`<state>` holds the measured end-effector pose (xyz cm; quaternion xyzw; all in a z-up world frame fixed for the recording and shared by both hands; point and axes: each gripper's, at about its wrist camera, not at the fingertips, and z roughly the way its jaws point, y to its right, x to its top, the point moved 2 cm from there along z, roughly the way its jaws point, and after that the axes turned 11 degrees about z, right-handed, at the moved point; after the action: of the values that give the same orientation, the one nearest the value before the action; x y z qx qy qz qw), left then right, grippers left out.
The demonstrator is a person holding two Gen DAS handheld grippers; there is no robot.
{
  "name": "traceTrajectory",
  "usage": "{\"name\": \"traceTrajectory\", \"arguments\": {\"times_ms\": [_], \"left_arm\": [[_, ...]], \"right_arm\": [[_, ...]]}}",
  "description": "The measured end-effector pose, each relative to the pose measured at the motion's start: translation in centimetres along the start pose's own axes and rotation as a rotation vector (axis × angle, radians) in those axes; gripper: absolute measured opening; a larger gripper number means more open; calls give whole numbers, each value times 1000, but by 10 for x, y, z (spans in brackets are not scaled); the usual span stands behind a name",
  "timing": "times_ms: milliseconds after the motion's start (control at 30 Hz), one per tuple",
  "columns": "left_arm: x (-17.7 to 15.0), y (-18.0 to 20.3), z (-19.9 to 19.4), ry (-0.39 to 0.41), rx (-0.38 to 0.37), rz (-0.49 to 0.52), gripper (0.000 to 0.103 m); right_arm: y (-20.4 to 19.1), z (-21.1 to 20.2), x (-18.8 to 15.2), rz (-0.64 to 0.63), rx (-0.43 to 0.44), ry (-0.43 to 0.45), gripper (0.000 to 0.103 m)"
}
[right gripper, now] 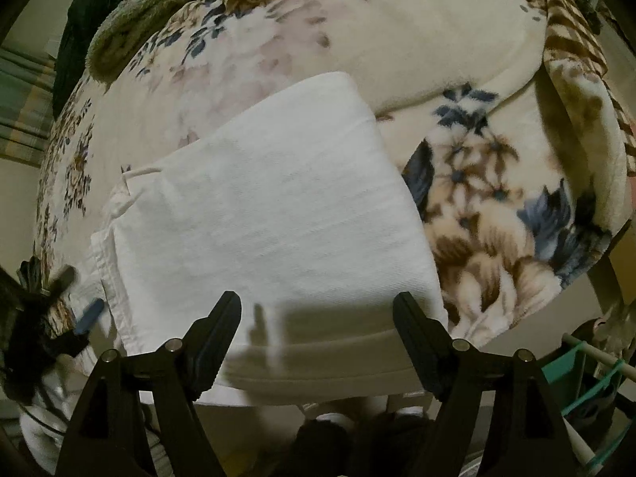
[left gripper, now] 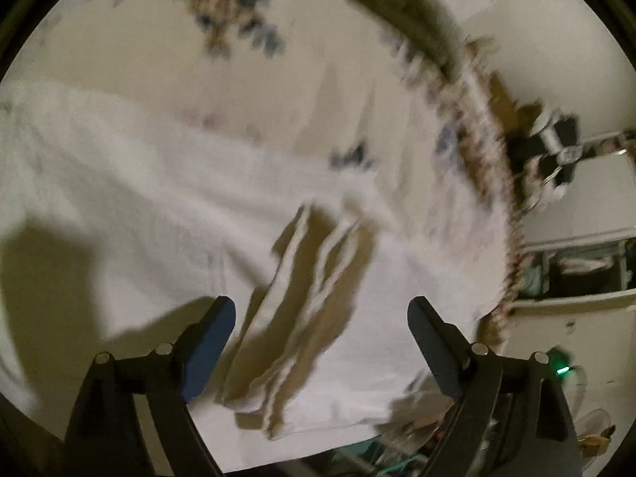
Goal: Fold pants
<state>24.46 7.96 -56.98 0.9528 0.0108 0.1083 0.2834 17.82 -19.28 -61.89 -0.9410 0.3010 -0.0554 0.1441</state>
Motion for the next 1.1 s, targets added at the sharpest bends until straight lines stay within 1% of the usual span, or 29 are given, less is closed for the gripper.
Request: {"name": "traceTrajectory", "arguments": {"times_ms": [33,67,100,133,167,200,233,267,300,367,400,433,467,533,567,600,633,667,700,733,767,800,833,900,967,1000,1100], "left_arm": [[-4,-1,11,-28,16,8,88],[-7,1,19,-41,52,41,86],[-8,4,20,-32,68,72,82],[-8,9,21,-14,72,119,39],[-10,16,22,-29,96,173,12],[-11,20,24,-34,95,189,12],[-14,24,18,-14,77,193,12],[-16,27,9,7,55,184,12],[-18,27,4,12,47,171,12],[-22,24,-15,35,-16,80,12],[-22,22,-18,35,-24,58,12],[-24,16,-18,17,-32,30,12],[-26,8,-15,1,-21,0,12],[-26,-7,2,-41,10,-25,13],[-26,-13,10,-60,27,-34,15],[-26,-14,14,-67,25,-39,16],[-25,-14,17,-74,38,-40,18],[-24,-11,16,-75,58,-29,20],[-24,-6,13,-70,88,-9,25],[-24,-2,10,-64,120,9,37],[-24,2,8,-57,132,20,49],[-26,4,3,-47,137,33,78],[-26,6,-1,-40,171,39,96],[-28,8,-10,-21,202,48,96],[-33,2,-28,-1,236,30,96],[-37,-4,-38,18,235,4,96],[-53,-28,-72,94,229,-117,96]], "right_arm": [[1,0,1,0,-1,-3,81],[1,0,1,2,0,-4,81],[0,0,1,6,3,-6,81],[-2,1,2,7,5,-8,81],[-4,2,2,6,2,-8,81],[-4,2,3,4,-4,-6,81],[-6,3,3,3,-6,-5,81],[-7,3,4,1,-5,-6,81],[-7,2,5,-4,-5,-7,81],[-10,2,6,-17,-7,-7,81],[-12,1,7,-32,-15,-8,81],[-15,1,7,-48,-27,-7,81],[-17,0,7,-67,-47,-6,81],[-25,3,5,-123,-109,-12,81],[-29,5,3,-146,-134,-15,86],[-34,7,2,-174,-147,-18,92],[-38,9,0,-192,-166,-21,101],[-41,11,-1,-206,-186,-22,103],[-44,12,-2,-218,-198,-18,103],[-46,13,-2,-226,-209,-12,103],[-48,13,-3,-230,-216,-7,103],[-50,14,-3,-229,-217,-8,103],[-52,14,-4,-227,-214,-9,103],[-59,12,-7,-232,-228,-2,103],[-66,7,-10,-246,-223,6,103],[-68,5,-11,-252,-218,6,103],[-84,-2,-21,-251,-183,-13,103]]}}
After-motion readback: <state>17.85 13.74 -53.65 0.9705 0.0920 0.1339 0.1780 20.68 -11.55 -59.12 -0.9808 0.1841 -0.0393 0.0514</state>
